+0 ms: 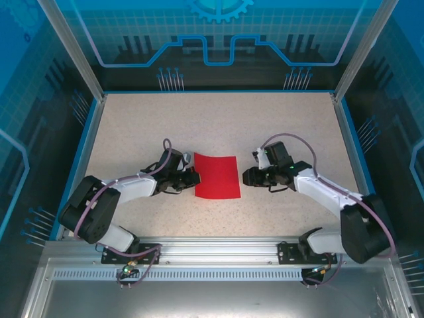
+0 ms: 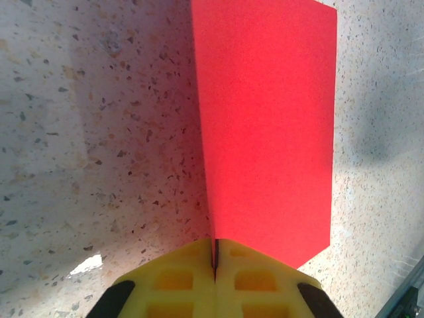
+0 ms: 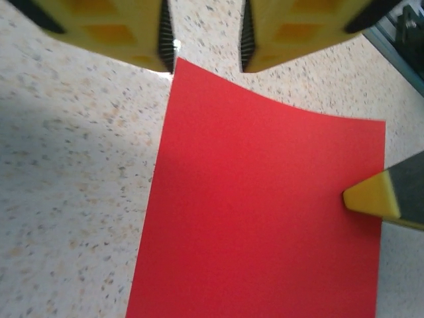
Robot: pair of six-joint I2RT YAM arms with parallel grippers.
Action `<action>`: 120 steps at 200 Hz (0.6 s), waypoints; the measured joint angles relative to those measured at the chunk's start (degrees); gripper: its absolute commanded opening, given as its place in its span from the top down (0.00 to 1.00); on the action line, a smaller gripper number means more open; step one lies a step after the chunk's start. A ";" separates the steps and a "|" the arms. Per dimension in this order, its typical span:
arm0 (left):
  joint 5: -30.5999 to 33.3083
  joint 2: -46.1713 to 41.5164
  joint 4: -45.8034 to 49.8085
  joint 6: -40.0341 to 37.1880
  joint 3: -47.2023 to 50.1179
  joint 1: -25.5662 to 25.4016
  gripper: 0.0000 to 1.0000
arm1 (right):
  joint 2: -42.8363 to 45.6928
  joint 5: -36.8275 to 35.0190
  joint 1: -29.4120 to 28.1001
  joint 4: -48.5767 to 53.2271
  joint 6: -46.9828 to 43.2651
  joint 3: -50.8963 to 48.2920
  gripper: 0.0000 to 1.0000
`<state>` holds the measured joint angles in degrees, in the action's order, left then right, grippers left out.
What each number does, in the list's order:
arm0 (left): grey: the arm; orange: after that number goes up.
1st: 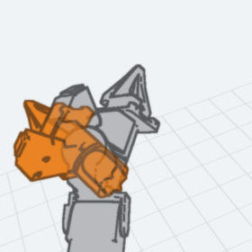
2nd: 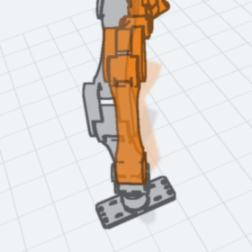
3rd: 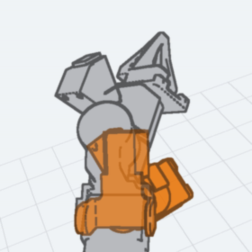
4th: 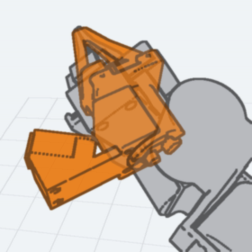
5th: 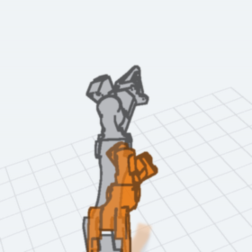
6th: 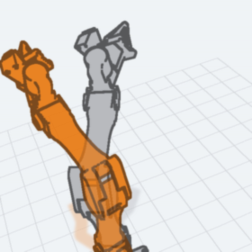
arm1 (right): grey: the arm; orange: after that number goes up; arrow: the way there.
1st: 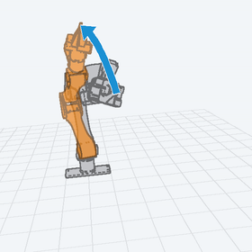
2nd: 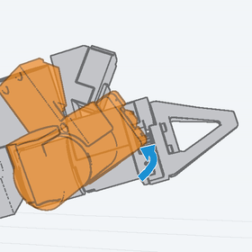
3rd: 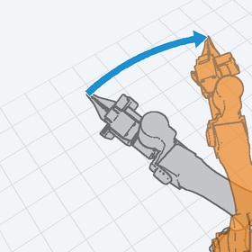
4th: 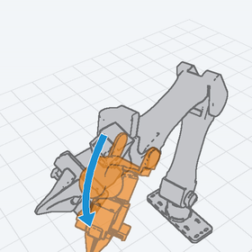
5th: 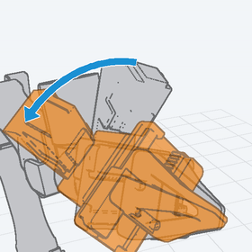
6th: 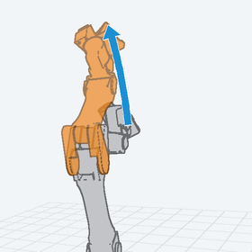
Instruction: Fold a paper plane with a square sheet of paper (fold left side to right side)
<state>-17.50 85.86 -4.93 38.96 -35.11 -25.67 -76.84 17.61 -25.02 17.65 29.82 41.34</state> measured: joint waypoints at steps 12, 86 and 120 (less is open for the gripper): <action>0.11 -0.09 0.42 -0.11 -0.11 0.00 1.00 | -2.56 -0.02 -0.52 -1.60 0.63 0.00 0.77; 0.17 -1.42 2.38 -0.42 -1.07 -0.55 0.98 | -12.92 -0.02 -1.90 -6.10 1.95 0.33 0.82; 0.17 -1.49 3.32 -0.59 -1.73 -0.85 0.98 | -12.85 0.00 -2.49 -6.86 2.14 1.05 0.82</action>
<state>-17.32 84.38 -1.61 38.37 -36.84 -26.52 -89.69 17.61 -27.51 10.79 31.97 42.39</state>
